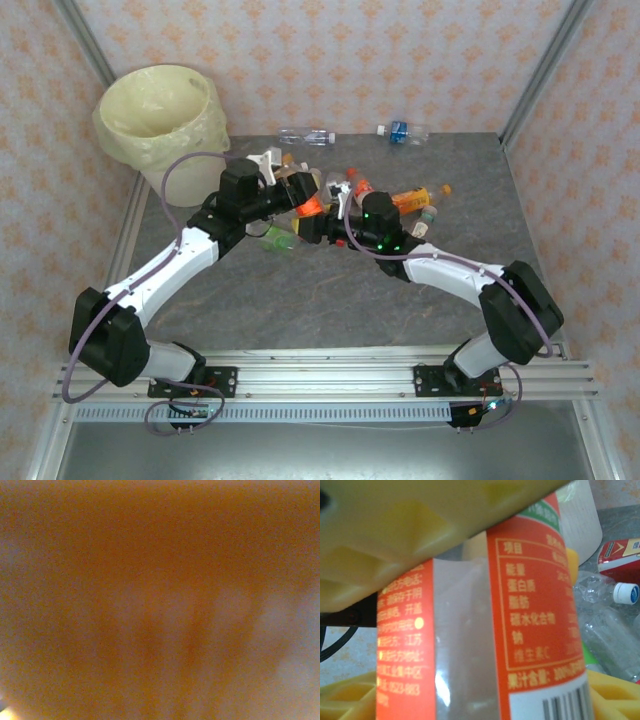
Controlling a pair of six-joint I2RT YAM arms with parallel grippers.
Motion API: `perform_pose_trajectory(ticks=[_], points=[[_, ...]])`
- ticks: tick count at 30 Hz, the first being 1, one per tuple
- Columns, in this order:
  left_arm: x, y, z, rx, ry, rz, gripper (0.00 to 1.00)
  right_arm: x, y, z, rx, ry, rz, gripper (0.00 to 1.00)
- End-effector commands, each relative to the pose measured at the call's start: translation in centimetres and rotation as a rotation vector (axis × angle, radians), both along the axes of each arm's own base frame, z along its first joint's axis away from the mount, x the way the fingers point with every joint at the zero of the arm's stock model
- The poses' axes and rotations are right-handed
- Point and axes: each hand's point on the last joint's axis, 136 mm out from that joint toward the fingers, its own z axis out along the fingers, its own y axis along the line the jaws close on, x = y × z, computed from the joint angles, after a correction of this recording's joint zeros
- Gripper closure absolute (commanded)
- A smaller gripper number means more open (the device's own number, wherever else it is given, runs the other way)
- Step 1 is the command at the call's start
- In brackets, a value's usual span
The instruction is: Put the plastic bottles in the bin
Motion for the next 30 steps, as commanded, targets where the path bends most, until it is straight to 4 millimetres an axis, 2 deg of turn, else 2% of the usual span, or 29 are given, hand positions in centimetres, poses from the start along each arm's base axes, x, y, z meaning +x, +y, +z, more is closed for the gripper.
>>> perform_pose_trajectory(ticks=[1, 5, 7, 12, 19, 27, 30], points=[[-0.1, 0.5, 1.9, -0.001, -0.071, 0.033, 0.47, -0.3, -0.4, 2.1, 0.008, -0.060, -0.017, 0.20], [0.1, 0.7, 2.2, 0.005, -0.078, 0.043, 0.46, -0.1, -0.8, 2.0, -0.001, -0.067, -0.042, 0.12], [0.2, 0.8, 2.2, 0.015, -0.079, 0.051, 0.46, 0.0, -1.0, 2.0, -0.004, -0.067, -0.058, 0.01], [0.5, 1.9, 2.2, 0.096, -0.075, 0.093, 0.46, 1.1, -2.8, 1.5, -0.045, -0.069, -0.185, 0.01], [1.3, 6.1, 3.3, 0.291, -0.098, 0.283, 0.50, 3.0, -7.4, -0.3, -0.165, -0.047, -0.450, 0.01], [1.2, 12.7, 5.5, 0.548, -0.128, 0.549, 0.52, 2.7, -11.2, -1.7, -0.245, -0.017, -0.605, 0.01], [1.3, 15.3, 7.2, 0.625, -0.172, 0.650, 0.52, 2.7, -12.7, -2.0, -0.277, -0.017, -0.667, 0.01]])
